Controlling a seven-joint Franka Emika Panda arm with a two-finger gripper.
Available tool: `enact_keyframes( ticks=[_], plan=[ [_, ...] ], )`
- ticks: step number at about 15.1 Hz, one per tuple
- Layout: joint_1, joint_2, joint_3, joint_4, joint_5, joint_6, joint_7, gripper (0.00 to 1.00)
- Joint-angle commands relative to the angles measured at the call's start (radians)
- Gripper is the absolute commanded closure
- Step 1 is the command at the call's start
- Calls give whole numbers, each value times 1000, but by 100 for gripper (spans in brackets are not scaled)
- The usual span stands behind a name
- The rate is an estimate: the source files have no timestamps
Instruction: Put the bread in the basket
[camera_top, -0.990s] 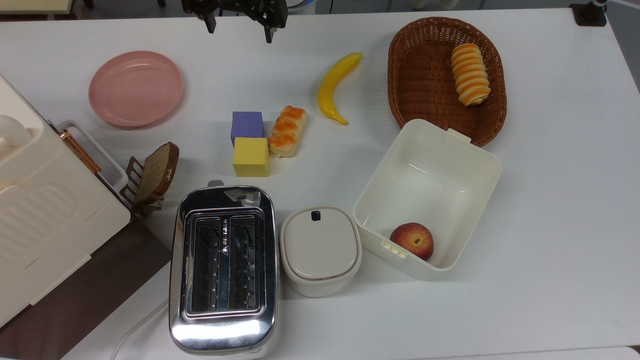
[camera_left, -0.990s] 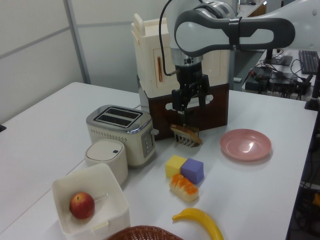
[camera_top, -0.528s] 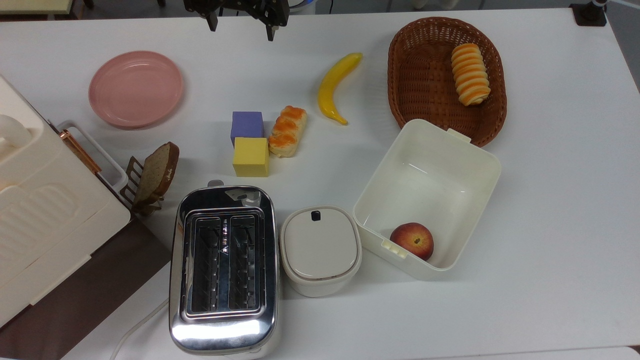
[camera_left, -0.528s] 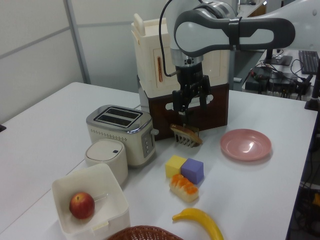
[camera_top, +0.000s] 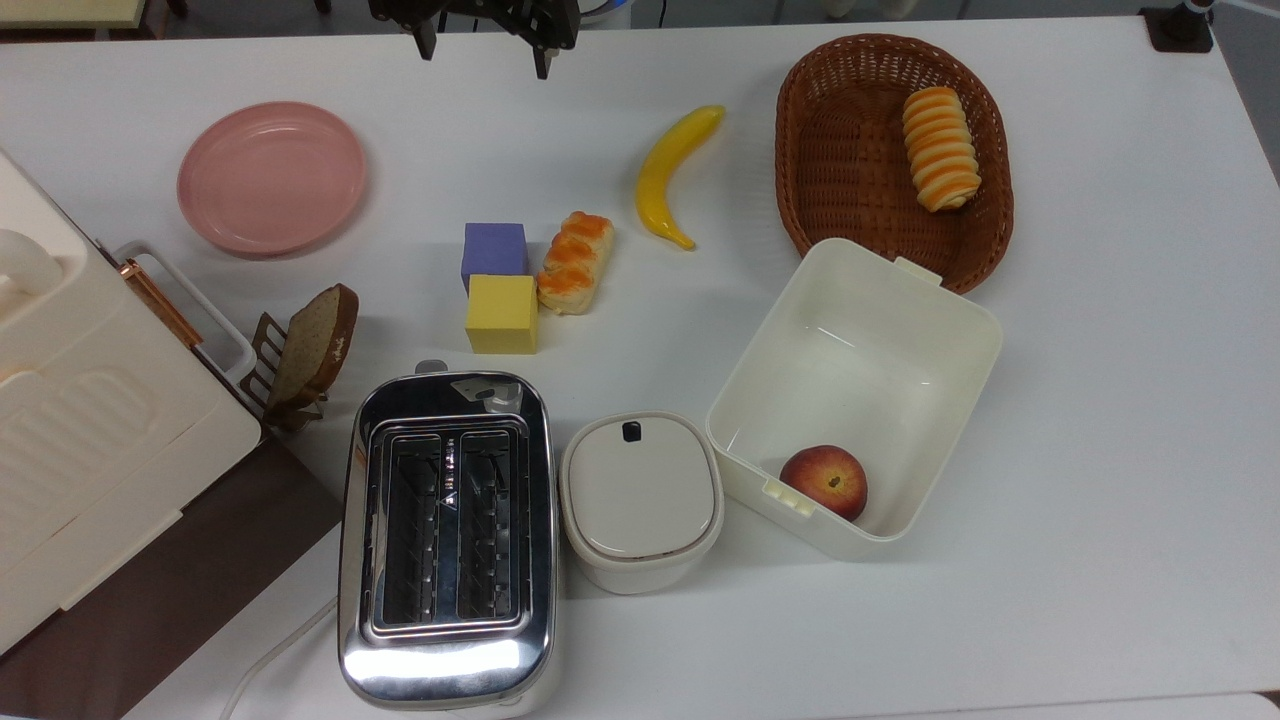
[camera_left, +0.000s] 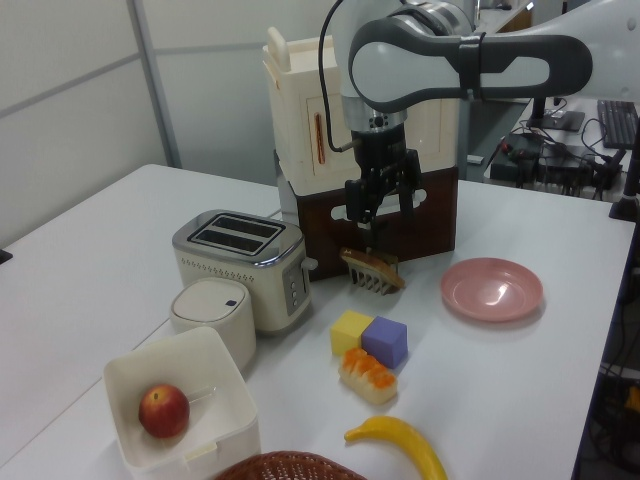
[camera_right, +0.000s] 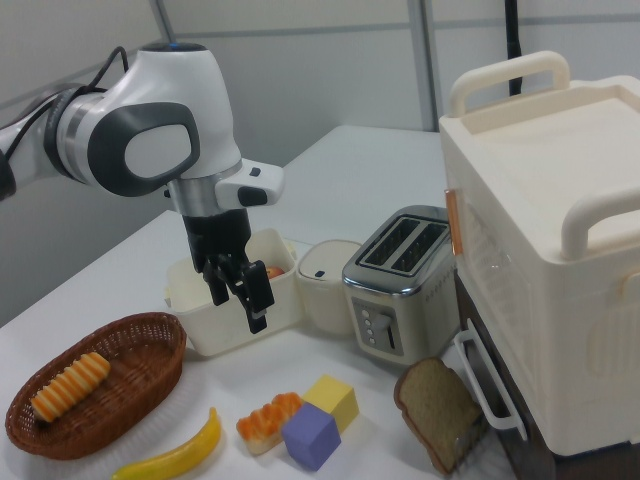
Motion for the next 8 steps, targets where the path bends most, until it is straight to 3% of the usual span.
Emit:
enact_keyframes(
  ticks=[1,8],
  plan=[
    [-4,-20,7,-16,-7,-12,-3,0],
    [-2,-21,7,-23,-9,-14,-1,0]
  ],
)
